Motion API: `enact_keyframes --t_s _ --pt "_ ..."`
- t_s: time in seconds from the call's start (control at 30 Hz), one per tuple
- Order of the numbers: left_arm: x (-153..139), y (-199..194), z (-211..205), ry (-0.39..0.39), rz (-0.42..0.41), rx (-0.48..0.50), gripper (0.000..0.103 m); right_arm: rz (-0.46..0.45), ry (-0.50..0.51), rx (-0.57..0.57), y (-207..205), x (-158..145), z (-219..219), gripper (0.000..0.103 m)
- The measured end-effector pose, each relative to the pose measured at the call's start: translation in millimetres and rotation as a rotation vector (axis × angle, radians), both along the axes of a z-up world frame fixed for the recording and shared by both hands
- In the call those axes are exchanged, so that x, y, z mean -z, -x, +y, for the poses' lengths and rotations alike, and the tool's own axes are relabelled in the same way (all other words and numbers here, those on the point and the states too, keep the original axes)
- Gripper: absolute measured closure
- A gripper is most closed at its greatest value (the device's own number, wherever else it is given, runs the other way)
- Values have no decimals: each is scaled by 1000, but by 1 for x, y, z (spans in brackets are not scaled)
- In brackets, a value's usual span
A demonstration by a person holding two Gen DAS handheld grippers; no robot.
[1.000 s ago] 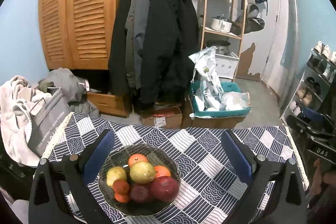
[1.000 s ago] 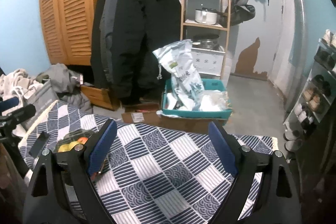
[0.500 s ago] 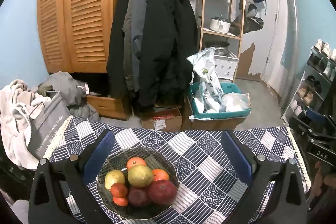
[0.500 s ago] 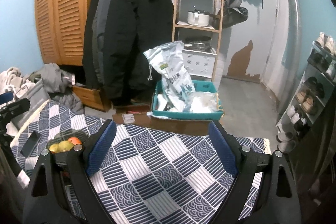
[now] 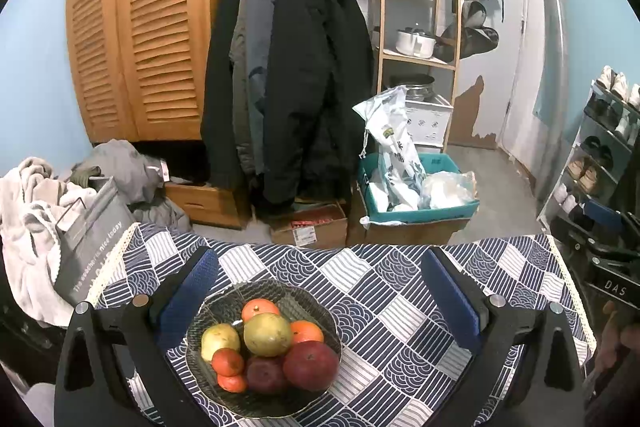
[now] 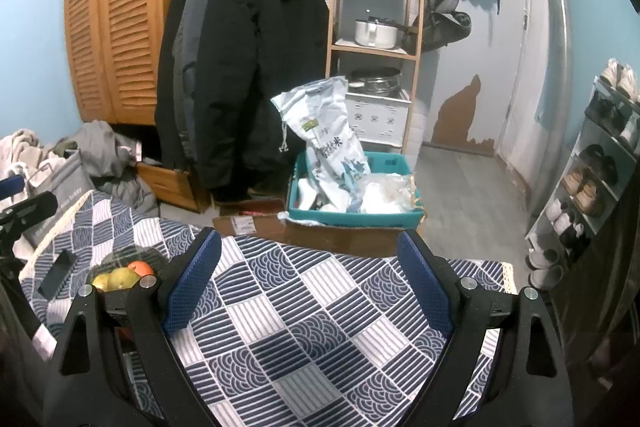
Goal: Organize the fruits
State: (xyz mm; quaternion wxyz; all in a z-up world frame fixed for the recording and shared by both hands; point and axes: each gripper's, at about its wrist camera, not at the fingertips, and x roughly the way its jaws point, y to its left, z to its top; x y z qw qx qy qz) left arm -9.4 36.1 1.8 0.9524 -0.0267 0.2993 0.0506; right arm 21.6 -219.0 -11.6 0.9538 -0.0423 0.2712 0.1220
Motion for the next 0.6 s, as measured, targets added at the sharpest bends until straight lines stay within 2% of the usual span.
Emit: enact_keyframes --t_s 0.6 --pt "1 0 0 -2 6 4 1 5 -1 0 0 1 2 14"
